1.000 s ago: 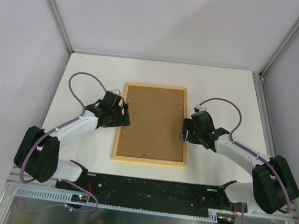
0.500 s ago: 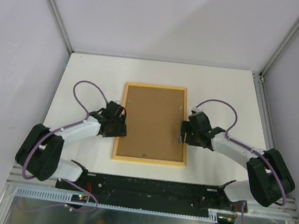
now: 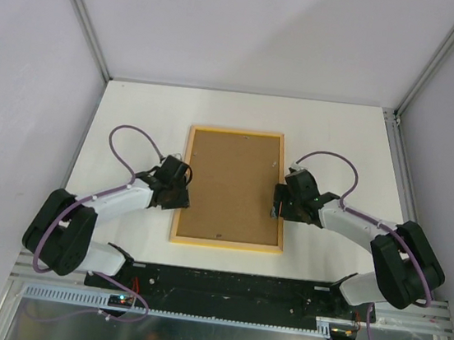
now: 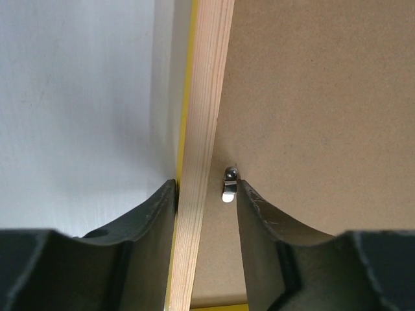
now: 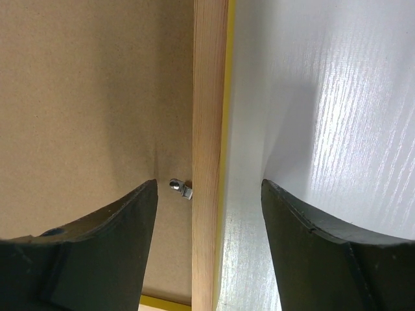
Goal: Put the photo into the frame
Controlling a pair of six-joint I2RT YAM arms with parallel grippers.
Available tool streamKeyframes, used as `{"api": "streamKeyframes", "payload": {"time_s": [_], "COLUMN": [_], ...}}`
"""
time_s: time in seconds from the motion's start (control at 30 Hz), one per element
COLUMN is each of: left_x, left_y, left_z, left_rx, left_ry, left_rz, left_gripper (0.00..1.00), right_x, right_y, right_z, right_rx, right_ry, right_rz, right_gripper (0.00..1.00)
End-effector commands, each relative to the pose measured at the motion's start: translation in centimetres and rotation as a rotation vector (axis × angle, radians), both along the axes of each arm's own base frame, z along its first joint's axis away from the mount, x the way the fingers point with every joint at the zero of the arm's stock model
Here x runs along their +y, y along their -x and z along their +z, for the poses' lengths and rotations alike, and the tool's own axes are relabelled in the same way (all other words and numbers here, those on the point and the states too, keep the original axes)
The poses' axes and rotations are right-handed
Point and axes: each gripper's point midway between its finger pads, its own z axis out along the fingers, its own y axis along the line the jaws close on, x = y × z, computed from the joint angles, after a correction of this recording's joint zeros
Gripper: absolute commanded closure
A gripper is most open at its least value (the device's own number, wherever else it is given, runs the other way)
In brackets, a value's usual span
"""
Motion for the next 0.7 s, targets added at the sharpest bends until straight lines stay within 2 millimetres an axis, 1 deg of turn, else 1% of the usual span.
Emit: {"api": "streamKeyframes", "payload": {"time_s": [0.0,0.07,0.3,0.43,0.53,0.67], "left_x": [1.83,1.89,2.02,2.0,1.99,2.0], "left_y": [0.51,0.48,0.54,0.53,0.49,0.51], "left_z": [-1.28,-1.38,-1.58,-1.64,-1.53,-1.4], "left_rx": [0.003,0.0,-0.002,-0.001,-0.006,-0.01], "left_ry": [-0.078,-0.08,-0.082,-0.083,-0.079,-0.075], "left_rz": [0.056,0.062,0.073,0.072,0.074,0.077], "left_gripper": [0.59,0.64,0.86,0.94,0.99,1.0], "right_x": [0.71,0.65,0.35,0.08,0.03,0.03], "right_y": [-1.04,-1.0,-1.08,-1.06,-1.11,-1.13], "right_z": [0.86,0.81,0.75,0.72,0.67,0.69], "right_rx": [-0.042,-0.04,-0.039,-0.039,-0.038,-0.038], "right_ry": [-0.014,-0.011,-0.005,-0.002,-0.006,-0.008], "right_rz": [0.018,0.017,0.014,0.009,0.008,0.01], "right_gripper": [0.32,0.34,0.39,0.39,0.4,0.41]}}
